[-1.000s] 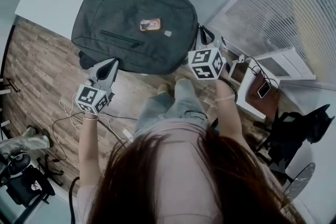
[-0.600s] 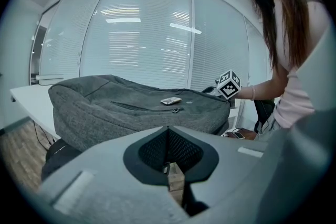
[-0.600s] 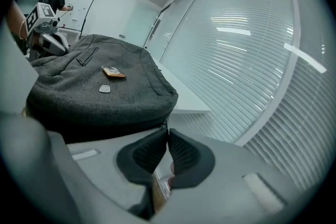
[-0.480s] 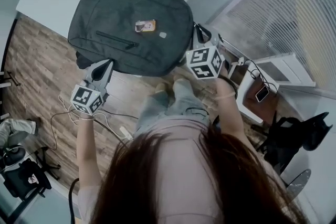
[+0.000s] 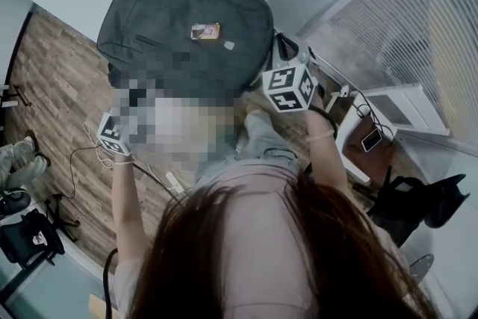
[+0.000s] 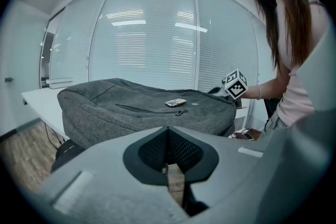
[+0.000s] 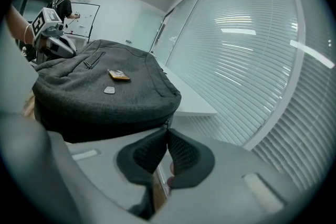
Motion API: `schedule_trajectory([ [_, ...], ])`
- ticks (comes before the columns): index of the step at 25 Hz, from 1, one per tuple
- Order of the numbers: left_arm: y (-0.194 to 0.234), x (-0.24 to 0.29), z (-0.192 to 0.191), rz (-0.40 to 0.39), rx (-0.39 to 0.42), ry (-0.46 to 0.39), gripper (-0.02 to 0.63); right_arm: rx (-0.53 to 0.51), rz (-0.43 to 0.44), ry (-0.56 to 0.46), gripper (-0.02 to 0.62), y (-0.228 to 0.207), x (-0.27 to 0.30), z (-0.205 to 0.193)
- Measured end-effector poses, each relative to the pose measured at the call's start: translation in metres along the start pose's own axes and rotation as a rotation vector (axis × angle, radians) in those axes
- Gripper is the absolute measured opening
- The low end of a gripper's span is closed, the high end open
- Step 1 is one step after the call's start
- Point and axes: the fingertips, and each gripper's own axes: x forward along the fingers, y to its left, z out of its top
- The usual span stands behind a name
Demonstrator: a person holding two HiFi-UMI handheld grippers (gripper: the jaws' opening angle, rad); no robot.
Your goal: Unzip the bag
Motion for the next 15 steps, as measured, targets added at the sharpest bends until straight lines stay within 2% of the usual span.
schedule_trajectory([
  [4, 0.001, 0.0, 0.003, 0.066, 0.022, 0.022, 0.009, -0.008, 0.029, -0.015, 0.012, 0.0, 0.001, -0.001],
  [9, -0.002, -0.006, 0.02, 0.15, -0.008, 0.003, 0.009, -0.025, 0.067, -0.037, 0.012, 0.001, 0.001, 0.001],
  [15, -0.029, -0.001, 0.051, 0.174, -0.007, -0.048, 0.012, -0.022, 0.11, -0.074, 0.012, 0.0, -0.001, 0.002],
])
